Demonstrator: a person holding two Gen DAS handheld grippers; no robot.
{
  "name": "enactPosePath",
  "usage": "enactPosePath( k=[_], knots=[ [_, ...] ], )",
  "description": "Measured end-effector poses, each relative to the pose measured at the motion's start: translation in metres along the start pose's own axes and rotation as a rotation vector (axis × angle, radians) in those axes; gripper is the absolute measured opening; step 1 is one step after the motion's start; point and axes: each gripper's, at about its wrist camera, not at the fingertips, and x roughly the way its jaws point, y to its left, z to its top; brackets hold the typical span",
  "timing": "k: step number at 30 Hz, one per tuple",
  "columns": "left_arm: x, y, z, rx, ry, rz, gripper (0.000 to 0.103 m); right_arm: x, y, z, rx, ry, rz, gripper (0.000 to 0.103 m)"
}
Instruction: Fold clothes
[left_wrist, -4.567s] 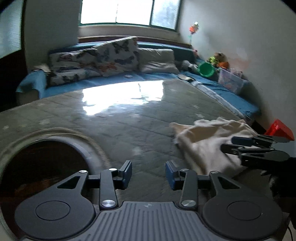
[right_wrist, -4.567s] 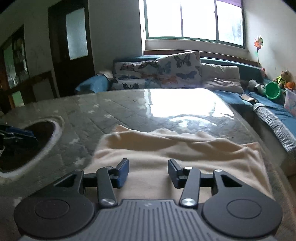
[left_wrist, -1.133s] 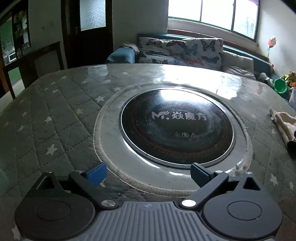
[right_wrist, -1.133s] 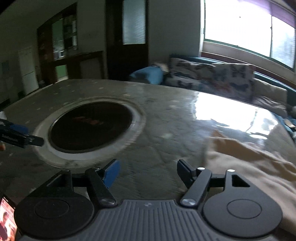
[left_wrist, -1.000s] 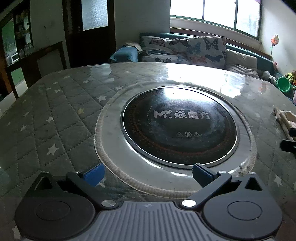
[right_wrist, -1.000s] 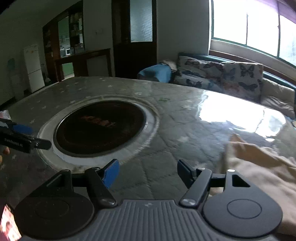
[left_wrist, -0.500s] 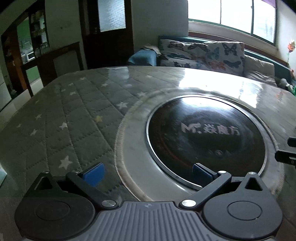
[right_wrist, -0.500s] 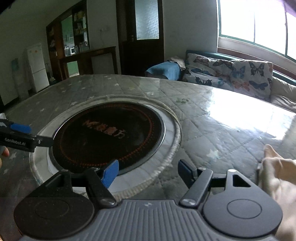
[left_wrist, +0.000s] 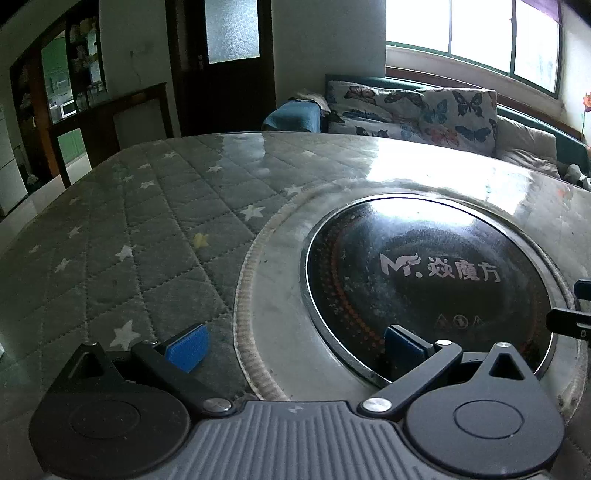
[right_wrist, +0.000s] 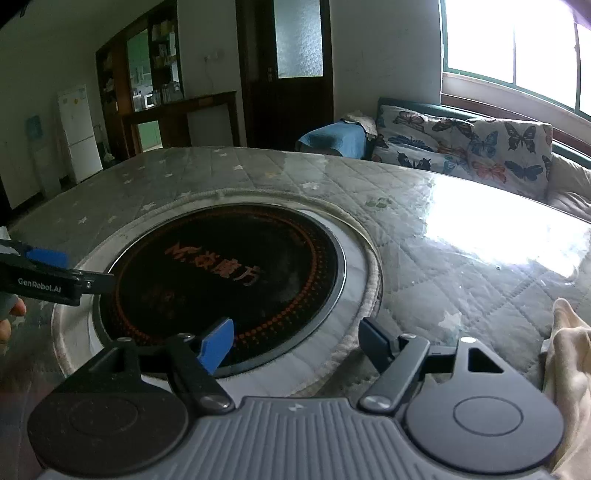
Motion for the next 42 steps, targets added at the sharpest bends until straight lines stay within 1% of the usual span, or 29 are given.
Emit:
enactPosePath(
  k=[14,20,27,42],
  knots=[
    [0.001,-0.002,0.000,0.010,-0.011,0.008,0.103,0.008,0.004,0.005,0.005,-0.003,0.006,0.079],
    [0.002,-0.004,0.000,0.020,-0.019,0.014,0.103,0.012,0.005,0.006,0.009,0.005,0.010,0.083],
    [0.001,-0.005,-0.001,0.023,-0.029,0.016,0.103,0.013,0.007,0.007,-0.003,0.013,0.005,0.084],
    [0.000,-0.004,-0.001,0.024,-0.039,0.011,0.103,0.020,0.013,0.008,-0.023,0.033,-0.013,0.094]
  ],
)
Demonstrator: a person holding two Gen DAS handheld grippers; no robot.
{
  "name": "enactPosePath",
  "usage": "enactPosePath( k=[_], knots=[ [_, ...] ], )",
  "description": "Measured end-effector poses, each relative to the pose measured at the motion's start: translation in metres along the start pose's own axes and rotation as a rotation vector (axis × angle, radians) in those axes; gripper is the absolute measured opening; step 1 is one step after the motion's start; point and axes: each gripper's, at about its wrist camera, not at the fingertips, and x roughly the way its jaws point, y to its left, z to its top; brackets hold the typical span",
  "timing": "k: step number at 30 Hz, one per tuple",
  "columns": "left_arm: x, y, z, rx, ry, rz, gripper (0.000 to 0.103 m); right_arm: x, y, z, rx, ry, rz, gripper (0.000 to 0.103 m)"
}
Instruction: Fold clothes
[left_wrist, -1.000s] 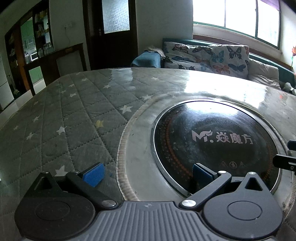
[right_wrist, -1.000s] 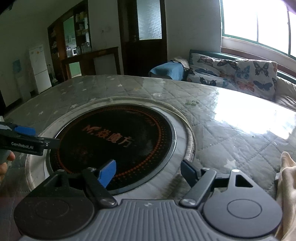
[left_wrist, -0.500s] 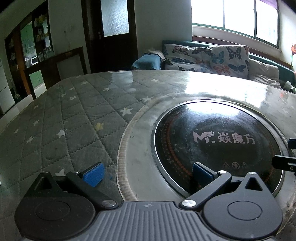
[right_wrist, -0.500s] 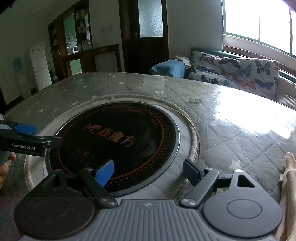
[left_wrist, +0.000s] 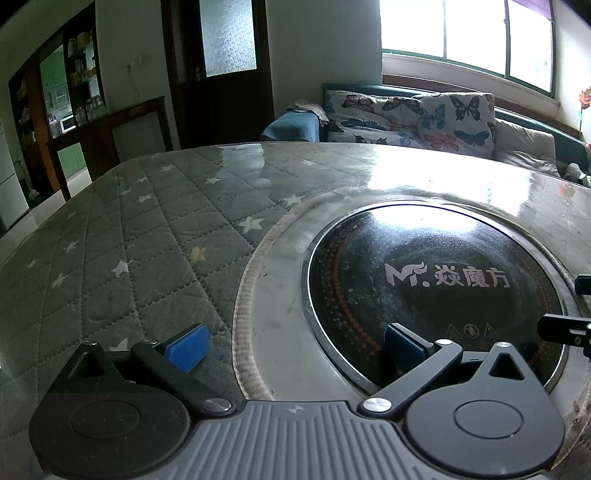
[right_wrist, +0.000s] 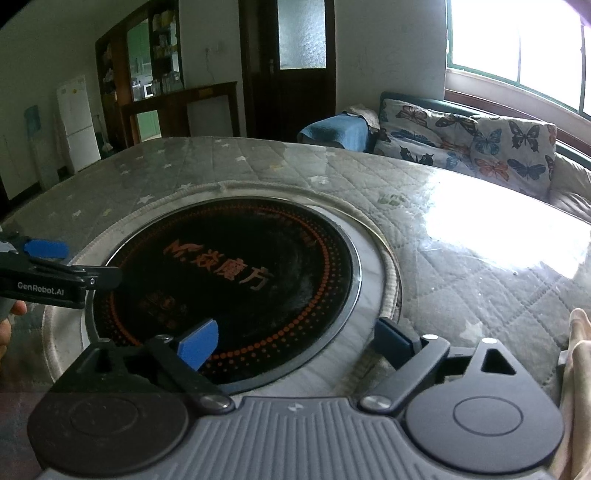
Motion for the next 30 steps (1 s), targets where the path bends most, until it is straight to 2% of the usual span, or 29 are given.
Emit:
enactPosePath(
  k=[13,30],
  knots=[
    [0.0015,0.0008,0.0005,-0.001,-0.002,-0.001,0.103,0.0046,0.0046,-0.0001,-0.028,0.018,0.007,0.103],
    [0.0032,0.0003,0.0004,-0.003,-0.003,-0.003,0.103,0.0056,0.0071,-0.0009,-0.046,0.026,-0.006,0.103]
  ],
)
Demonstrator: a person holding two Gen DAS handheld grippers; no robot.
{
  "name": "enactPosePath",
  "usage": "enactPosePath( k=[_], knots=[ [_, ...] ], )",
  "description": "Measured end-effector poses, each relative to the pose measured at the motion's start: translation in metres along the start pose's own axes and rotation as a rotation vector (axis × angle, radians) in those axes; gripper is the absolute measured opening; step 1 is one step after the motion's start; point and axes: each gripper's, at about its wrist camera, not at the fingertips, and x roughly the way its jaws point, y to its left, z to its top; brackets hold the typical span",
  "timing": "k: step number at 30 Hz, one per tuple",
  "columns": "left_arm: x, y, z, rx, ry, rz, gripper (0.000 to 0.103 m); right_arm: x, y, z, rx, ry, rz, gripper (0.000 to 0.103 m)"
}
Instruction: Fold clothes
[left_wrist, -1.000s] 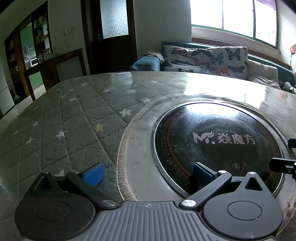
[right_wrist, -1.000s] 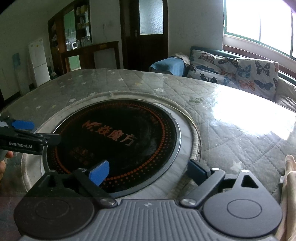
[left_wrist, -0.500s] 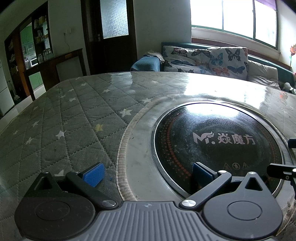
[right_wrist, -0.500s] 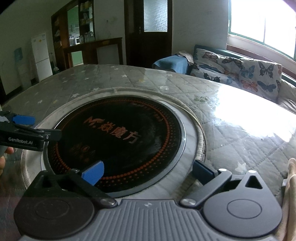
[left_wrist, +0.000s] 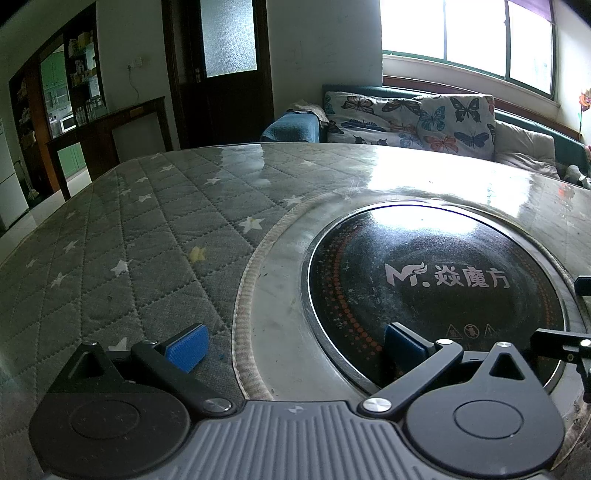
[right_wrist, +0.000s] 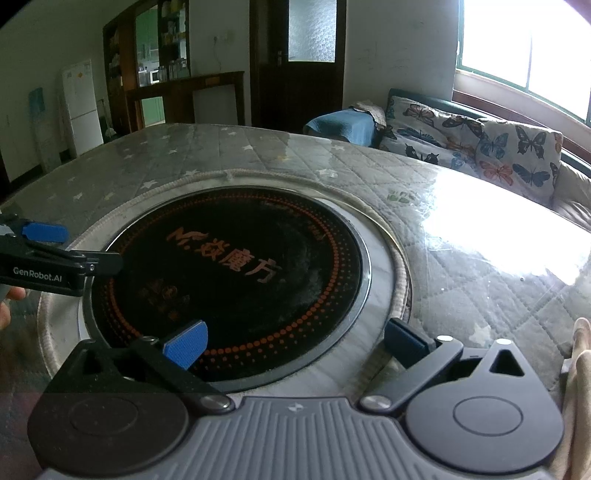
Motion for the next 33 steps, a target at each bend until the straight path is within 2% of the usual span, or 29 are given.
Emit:
enactPosePath(
  k=[33],
  knots=[
    [0.0003,0.0015,-0.0008,-0.001,0.000,-0.001,0.103,-0.0012,0.0008,-0.0003,-0.007,0.002,-0.004,0.103]
  ],
)
